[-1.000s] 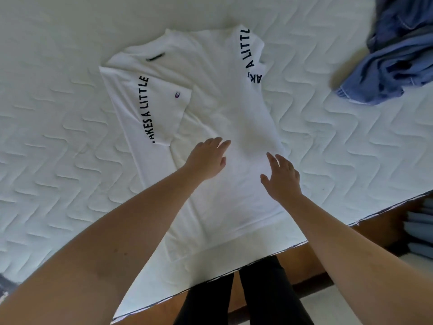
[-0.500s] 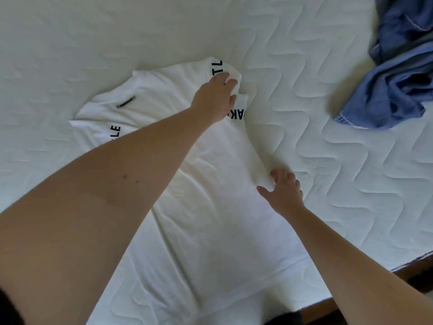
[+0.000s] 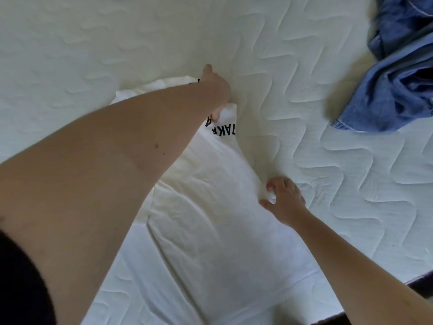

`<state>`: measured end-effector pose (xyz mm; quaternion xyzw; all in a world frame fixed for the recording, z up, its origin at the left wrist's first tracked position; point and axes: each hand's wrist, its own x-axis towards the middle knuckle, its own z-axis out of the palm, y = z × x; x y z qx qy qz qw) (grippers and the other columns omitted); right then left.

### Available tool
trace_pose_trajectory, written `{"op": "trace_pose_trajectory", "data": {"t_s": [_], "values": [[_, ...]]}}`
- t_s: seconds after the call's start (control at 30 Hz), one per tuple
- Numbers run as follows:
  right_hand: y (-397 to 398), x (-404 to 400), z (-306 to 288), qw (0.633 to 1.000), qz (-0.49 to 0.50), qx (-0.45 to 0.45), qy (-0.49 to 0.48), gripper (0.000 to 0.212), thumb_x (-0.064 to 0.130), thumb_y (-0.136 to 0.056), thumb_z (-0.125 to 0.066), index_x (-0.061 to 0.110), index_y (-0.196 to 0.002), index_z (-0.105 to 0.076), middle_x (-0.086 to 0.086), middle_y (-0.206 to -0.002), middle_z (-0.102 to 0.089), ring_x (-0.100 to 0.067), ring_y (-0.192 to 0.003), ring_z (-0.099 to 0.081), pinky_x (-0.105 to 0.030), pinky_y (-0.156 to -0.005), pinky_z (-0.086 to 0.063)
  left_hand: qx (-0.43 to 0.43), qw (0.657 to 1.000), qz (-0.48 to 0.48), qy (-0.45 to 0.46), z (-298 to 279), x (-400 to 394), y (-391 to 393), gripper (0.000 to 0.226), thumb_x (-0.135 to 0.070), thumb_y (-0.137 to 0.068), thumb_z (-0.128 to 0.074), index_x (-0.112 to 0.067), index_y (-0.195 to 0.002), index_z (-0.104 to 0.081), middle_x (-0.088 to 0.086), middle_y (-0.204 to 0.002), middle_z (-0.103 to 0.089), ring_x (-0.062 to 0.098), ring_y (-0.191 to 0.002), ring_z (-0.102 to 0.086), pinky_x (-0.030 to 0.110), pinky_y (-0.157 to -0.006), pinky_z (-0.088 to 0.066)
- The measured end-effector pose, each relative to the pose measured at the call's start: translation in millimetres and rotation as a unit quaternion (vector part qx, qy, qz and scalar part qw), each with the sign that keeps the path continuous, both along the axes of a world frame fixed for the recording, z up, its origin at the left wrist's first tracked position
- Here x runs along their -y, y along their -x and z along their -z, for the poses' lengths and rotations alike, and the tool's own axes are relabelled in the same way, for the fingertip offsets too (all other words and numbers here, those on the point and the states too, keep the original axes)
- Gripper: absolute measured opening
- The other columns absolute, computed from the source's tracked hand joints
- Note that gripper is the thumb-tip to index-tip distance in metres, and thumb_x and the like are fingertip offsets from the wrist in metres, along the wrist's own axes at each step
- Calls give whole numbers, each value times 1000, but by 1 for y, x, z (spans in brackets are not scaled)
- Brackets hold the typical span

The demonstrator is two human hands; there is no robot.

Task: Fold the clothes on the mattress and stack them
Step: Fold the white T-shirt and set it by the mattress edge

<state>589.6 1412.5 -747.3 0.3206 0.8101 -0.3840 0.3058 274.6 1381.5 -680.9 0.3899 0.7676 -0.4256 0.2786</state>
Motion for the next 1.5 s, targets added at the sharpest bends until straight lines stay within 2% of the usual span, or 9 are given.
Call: {"op": "trace_pose_trajectory", "data": {"t_s": [0.2,0.37,0.67,0.8,0.9,1.07,1.2,1.33,1.5], "values": [[2,-5,2,998,-45,33,15,43,43,-87,-66,32,-123,-45,-3,-129,-33,-29,-131,-31,-42,-105,-29,117,989,17,-90,-6,-7,8,10,-24,-78,-62,-24,-78,-52,-1,-88,-51,24,-92,-49,44,-101,-34],[0,-4,2,998,-51,30,7,44,42,-88,-65,31,-124,-44,-3,-125,-33,-29,-129,-32,-42,-103,-31,219,955,-6,-198,-21,-21,21,13,-15,-80,-61,-18,-77,-49,-6,-74,-48,23,-74,-47,29,-58,-34],[1,-4,0,998,-60,35,6,43,42,-89,-64,31,-126,-44,-2,-125,-34,-27,-128,-34,-41,-103,-31,170,893,31,-415,-17,-32,23,21,-19,-92,-58,-23,-112,-58,-4,-103,-67,20,-97,-58,34,-90,-38],[7,-4,-5,999,-38,28,10,35,47,-91,-60,26,-118,-53,-4,-123,-44,-25,-122,-41,-40,-103,-38,48,929,-138,-340,-5,-17,41,49,-50,-97,-46,-19,-135,-46,10,-131,-54,31,-123,-50,43,-101,-35],[31,-8,-16,994,94,-34,39,31,49,-95,-52,20,-92,-62,3,-90,-62,-22,-94,-59,-28,-73,-47,76,919,-243,-302,3,7,57,57,-55,-99,-36,-8,-127,-53,16,-126,-57,33,-123,-51,39,-98,-38],[128,-23,-24,946,259,-156,116,41,29,-99,-51,17,-138,-49,2,-121,-64,-15,-108,-56,-23,-89,-42,171,907,-227,-311,12,34,63,47,-58,-91,-53,-18,-116,-61,4,-112,-61,24,-103,-55,35,-88,-43],[189,-33,-22,944,248,-162,143,55,23,-96,-56,21,-148,-36,5,-102,-60,-18,-98,-55,-30,-84,-41,205,895,-200,-343,15,36,63,32,-38,-89,-66,-20,-115,-59,-2,-106,-56,19,-92,-50,27,-74,-34],[205,-36,-19,980,131,-138,63,30,26,-91,-64,13,-118,-58,-2,-104,-61,-22,-100,-57,-28,-79,-42,224,885,-169,-371,10,41,68,23,-31,-88,-69,-24,-105,-57,-5,-91,-56,19,-84,-51,27,-67,-32],[191,-42,-20,949,211,-216,91,12,17,-84,-60,19,-78,-50,6,-68,-48,-13,-64,-45,-26,-57,-35,171,910,-111,-361,1,46,76,24,-41,-93,-60,-24,-97,-44,-7,-68,-45,18,-62,-45,26,-52,-27]]}}
